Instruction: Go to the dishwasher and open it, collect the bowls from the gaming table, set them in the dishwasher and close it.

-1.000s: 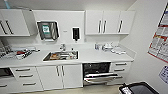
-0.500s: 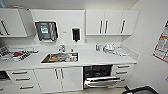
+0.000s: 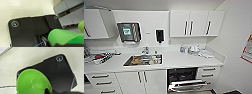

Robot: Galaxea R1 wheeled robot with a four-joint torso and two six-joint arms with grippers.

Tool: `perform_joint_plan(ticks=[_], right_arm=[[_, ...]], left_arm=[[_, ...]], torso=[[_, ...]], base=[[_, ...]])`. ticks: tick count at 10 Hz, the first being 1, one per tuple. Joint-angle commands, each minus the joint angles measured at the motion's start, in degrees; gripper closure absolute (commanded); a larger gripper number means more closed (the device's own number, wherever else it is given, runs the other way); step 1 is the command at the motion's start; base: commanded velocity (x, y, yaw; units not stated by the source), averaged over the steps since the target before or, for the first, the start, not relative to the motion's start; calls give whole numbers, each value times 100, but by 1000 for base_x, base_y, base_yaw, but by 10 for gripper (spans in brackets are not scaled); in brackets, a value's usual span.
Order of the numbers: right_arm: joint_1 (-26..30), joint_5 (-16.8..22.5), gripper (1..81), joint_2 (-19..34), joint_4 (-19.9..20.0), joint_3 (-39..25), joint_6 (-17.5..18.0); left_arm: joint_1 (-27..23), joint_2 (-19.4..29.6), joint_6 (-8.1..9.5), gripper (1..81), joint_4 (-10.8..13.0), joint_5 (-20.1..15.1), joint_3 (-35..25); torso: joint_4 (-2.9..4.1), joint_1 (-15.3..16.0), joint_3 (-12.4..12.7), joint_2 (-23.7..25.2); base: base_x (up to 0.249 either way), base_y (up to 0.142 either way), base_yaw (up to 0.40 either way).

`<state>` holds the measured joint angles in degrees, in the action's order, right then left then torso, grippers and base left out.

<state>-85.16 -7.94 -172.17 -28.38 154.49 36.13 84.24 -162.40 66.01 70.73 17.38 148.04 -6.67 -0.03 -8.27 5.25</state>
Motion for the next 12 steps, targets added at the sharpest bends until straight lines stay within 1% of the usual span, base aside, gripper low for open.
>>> perform_joint_plan(ticks=[1, 12], right_arm=[[214, 249, 811, 13, -27, -25, -19], [205, 249, 811, 22, -27, -25, -19]], left_arm=[[-236, 85, -1, 811, 20, -130, -21], [-210, 94, -9, 811, 29, -130, -30]], torso=[[0, 3, 0, 0], [0, 3, 0, 2]], base=[[154, 0, 0], [145, 0, 0]])
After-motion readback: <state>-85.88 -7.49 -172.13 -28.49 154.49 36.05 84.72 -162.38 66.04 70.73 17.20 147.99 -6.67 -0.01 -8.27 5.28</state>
